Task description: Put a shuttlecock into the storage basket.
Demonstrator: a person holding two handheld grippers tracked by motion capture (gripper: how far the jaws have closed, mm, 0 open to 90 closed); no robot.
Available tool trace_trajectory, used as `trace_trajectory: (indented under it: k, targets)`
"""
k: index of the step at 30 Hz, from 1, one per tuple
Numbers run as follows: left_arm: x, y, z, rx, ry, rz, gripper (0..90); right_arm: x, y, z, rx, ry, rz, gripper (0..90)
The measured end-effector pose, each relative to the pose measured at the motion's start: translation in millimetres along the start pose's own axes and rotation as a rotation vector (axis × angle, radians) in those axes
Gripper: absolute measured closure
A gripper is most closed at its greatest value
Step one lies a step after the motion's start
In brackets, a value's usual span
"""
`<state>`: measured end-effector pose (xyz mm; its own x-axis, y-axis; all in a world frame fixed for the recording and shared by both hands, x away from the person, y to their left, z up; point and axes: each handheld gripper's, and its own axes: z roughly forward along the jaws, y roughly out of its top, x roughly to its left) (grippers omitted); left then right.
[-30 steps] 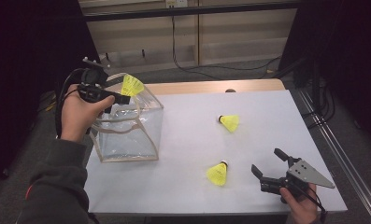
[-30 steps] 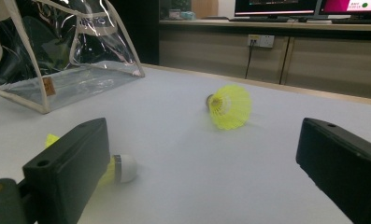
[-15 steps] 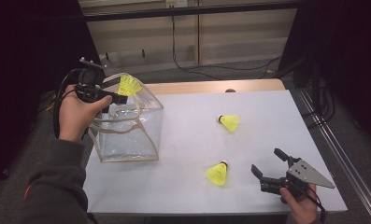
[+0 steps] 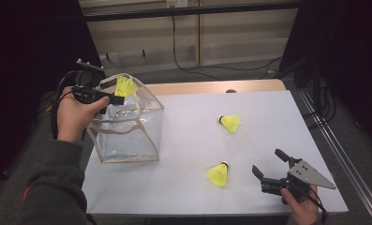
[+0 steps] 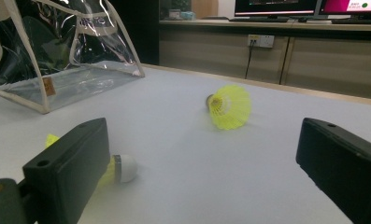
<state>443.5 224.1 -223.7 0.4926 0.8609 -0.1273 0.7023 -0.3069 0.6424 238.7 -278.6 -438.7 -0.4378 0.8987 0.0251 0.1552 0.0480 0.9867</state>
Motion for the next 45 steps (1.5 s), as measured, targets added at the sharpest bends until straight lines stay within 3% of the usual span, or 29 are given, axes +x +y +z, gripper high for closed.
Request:
trace_trajectory:
  k: [45]
  targets:
    - [26.6,-13.8,11.3,0.009,0.075,-0.066,64.6,0.0,0.2,0.0,0.002,0.0,-0.001,2.7]
